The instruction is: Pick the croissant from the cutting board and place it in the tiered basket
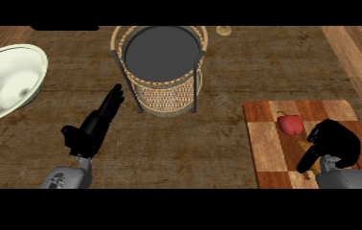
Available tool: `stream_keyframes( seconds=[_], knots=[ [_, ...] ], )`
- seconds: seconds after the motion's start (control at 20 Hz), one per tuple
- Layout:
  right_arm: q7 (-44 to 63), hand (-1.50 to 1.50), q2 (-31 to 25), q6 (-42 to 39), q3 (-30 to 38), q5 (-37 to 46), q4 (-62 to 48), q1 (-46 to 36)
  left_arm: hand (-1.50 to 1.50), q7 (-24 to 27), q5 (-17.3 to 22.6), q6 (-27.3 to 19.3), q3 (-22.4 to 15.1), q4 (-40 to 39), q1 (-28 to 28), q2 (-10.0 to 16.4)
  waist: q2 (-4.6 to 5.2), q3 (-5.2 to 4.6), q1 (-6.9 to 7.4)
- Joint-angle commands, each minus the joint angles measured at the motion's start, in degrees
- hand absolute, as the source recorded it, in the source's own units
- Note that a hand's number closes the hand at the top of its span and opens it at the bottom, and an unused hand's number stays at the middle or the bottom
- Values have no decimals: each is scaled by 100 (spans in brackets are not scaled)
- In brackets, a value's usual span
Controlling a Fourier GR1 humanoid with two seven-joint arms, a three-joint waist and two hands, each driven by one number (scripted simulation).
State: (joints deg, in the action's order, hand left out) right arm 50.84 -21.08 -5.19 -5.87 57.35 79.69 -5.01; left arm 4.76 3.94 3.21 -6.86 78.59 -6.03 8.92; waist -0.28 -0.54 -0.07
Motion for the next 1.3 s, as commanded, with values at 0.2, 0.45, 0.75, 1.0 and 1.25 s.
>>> stream_keyframes(
  seconds=[0.2, 0.45, 0.75, 1.0, 1.25],
  knots=[
    [-3097, 150, -803, -314, -448, -850, 301, -299, 0, 123, -11, 83, -10, -45, 121, 12, 27, 64, 92],
    [-3972, 150, -753, -66, 379, -1757, 255, -743, 0, 101, -6, 134, 28, 107, 156, 74, 22, 63, 64],
    [-3992, 150, -441, -662, 958, -3146, 1592, -1111, 0, 49, -141, -38, 27, 44, 108, 12, -15, 52, -48],
    [-2893, 150, -323, -1182, 925, -3360, 2327, -1951, 0, 24, -92, 40, 135, -80, -2, -3, 13, 49, 12],
    [-1375, 150, 139, -1435, 654, -3438, 2378, -3284, 0, 248, -99, 201, 263, -465, -253, 44, 26, 44, 35]
  ],
)
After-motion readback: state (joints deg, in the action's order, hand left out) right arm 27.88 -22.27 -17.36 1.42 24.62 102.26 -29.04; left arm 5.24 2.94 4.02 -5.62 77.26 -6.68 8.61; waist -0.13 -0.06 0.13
